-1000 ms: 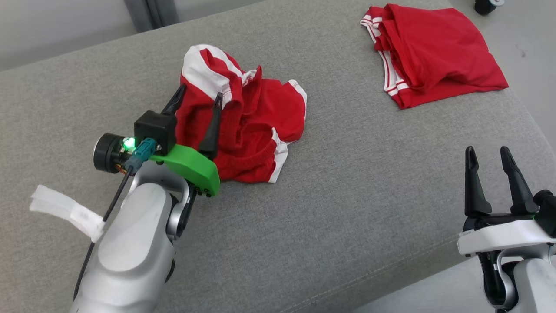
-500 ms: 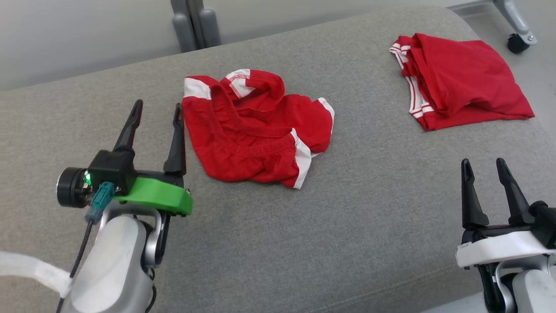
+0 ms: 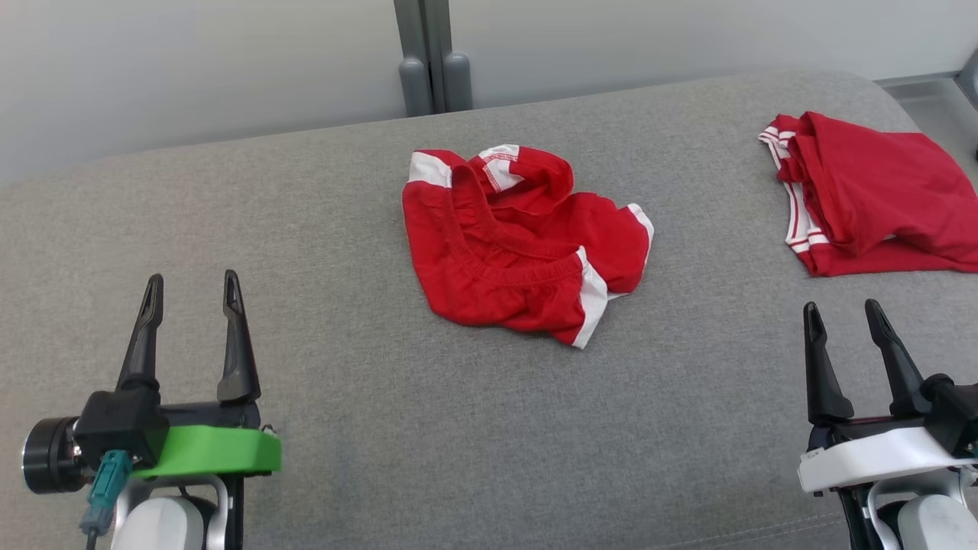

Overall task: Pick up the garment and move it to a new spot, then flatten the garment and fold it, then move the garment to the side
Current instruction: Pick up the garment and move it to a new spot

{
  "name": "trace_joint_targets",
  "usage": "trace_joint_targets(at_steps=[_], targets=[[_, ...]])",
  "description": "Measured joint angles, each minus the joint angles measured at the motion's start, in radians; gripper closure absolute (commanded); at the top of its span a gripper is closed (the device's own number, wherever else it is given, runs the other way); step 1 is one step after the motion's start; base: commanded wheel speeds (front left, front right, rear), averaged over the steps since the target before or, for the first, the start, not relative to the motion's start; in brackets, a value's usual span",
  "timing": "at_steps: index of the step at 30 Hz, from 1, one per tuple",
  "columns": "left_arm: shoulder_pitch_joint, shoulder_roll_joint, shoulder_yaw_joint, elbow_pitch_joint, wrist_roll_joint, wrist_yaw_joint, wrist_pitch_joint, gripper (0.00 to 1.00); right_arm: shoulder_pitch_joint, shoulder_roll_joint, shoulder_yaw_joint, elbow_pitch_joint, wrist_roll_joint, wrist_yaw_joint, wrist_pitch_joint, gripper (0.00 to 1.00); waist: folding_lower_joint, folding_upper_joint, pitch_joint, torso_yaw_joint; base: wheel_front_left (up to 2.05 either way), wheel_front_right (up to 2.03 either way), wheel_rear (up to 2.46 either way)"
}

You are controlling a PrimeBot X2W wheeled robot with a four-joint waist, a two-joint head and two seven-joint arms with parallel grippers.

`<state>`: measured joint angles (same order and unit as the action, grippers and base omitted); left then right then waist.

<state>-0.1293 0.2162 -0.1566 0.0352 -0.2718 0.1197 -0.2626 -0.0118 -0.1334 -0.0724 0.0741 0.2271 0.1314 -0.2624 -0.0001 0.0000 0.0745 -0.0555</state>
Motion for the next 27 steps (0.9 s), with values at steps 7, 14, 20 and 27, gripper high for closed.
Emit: trace_joint_targets(at_steps=[7,14,20,27], targets=[[0.094,-0.016,0.062,-0.042,0.016,-0.036,0.0,0.0,0.011,0.003,0.007,-0.001,-0.007,0.0,0.0,0.0,0.0,0.0,-0.034,0.044,0.0,0.0,0.0],[0.171,-0.053,0.096,-0.059,0.028,-0.09,0.0,0.0,0.028,0.011,0.022,0.002,-0.01,0.0,0.0,0.0,0.0,0.0,-0.065,0.069,0.0,0.0,0.0],[0.204,-0.086,0.12,-0.052,0.046,-0.126,0.0,0.0,0.041,0.015,0.037,0.0,-0.01,0.0,0.001,0.0,0.0,0.0,-0.074,0.081,0.0,0.0,0.0],[0.214,-0.122,0.142,-0.033,0.062,-0.16,0.0,0.0,0.05,0.016,0.047,-0.001,-0.01,0.0,0.005,0.0,0.0,0.0,-0.08,0.083,0.0,0.0,0.0]])
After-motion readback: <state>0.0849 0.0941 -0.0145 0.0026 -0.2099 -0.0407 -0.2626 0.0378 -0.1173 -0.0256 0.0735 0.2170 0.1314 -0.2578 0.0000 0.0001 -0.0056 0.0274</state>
